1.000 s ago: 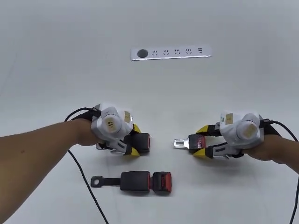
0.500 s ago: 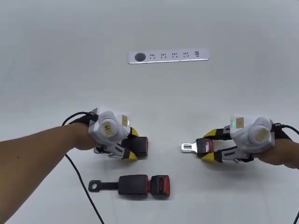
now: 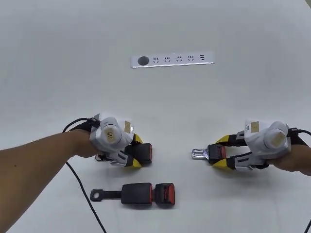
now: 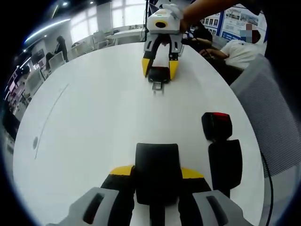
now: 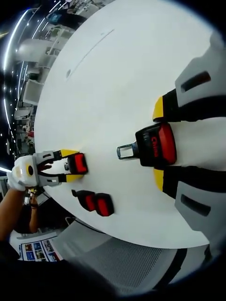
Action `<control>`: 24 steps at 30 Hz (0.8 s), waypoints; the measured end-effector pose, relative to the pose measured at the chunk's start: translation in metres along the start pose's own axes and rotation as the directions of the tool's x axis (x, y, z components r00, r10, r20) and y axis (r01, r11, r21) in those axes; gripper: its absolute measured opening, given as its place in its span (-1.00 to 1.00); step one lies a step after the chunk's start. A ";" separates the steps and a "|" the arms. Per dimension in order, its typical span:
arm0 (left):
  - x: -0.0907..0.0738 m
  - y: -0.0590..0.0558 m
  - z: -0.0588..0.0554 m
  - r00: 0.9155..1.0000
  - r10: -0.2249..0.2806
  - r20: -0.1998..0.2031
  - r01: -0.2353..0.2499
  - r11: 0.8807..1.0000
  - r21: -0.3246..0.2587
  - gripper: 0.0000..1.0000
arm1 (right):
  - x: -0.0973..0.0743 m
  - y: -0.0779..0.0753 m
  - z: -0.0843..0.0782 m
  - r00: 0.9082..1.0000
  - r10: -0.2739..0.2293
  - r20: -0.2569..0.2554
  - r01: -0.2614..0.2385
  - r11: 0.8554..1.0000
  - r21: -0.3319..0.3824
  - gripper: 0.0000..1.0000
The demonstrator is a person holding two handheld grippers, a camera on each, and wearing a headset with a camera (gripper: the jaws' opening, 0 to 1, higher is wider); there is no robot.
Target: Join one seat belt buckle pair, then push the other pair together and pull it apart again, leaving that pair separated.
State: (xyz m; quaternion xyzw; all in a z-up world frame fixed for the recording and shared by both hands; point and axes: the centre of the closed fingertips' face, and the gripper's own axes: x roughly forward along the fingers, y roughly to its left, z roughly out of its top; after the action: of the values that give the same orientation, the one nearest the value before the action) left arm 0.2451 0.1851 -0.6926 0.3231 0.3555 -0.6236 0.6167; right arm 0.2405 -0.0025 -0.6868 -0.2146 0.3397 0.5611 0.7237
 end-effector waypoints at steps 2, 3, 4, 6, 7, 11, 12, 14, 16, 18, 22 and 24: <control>0.000 0.000 0.002 1.000 -0.004 -0.012 0.004 1.000 -0.007 -0.28 | 0.000 -0.002 -0.002 1.000 0.000 -0.010 0.000 1.000 -0.022 -0.29; 0.000 0.000 0.003 1.000 -0.003 -0.018 0.003 1.000 -0.023 -0.28 | 0.001 -0.001 -0.002 1.000 -0.006 -0.019 0.006 0.999 -0.043 -0.29; 0.000 0.000 0.004 1.000 -0.004 -0.018 0.003 1.000 -0.022 -0.28 | 0.002 -0.001 -0.002 1.000 -0.013 -0.022 0.012 0.999 -0.045 -0.29; 0.000 -0.001 0.007 1.000 0.003 -0.012 -0.004 0.995 -0.096 -0.26 | 0.002 -0.001 -0.002 0.999 -0.023 -0.032 0.021 0.999 -0.034 -0.28; 0.000 -0.003 0.012 1.000 -0.006 0.006 0.006 0.993 -0.118 -0.19 | 0.002 -0.002 -0.001 0.999 -0.032 -0.034 0.031 0.999 -0.034 -0.27; -0.002 -0.001 0.024 0.998 0.016 0.053 -0.008 0.989 -0.146 0.16 | -0.006 -0.007 0.020 0.994 -0.094 0.053 0.091 0.994 0.062 -0.16; -0.004 0.000 0.026 0.998 0.021 0.061 -0.012 0.988 -0.151 0.17 | -0.009 -0.009 0.023 0.992 -0.109 0.064 0.104 0.992 0.072 -0.09; -0.005 0.006 0.025 0.995 0.038 0.088 -0.021 0.981 -0.190 0.22 | -0.012 -0.018 0.020 0.986 -0.152 0.063 0.148 0.987 0.065 0.03; -0.007 0.011 0.024 0.993 0.062 0.101 -0.037 0.973 -0.228 0.34 | -0.014 -0.021 0.021 0.981 -0.182 0.059 0.177 0.980 0.088 0.10; -0.011 0.014 0.027 0.988 0.097 0.123 -0.061 0.962 -0.267 0.47 | -0.019 -0.028 0.025 0.967 -0.243 0.074 0.229 0.961 0.152 0.24; -0.021 0.019 0.024 0.978 0.176 0.112 -0.128 0.931 -0.343 0.56 | -0.027 -0.037 0.032 0.929 -0.357 0.099 0.322 0.910 0.260 0.31; -0.028 0.022 0.021 0.970 0.213 0.119 -0.153 0.910 -0.385 0.63 | -0.032 -0.040 0.036 0.902 -0.417 0.109 0.373 0.882 0.289 0.41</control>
State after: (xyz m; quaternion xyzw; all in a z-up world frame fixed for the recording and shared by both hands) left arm 0.2689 0.1827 -0.6589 0.1817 0.3852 -0.5076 0.7489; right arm 0.2834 -0.0100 -0.6416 -0.1344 0.2972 0.3677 0.8709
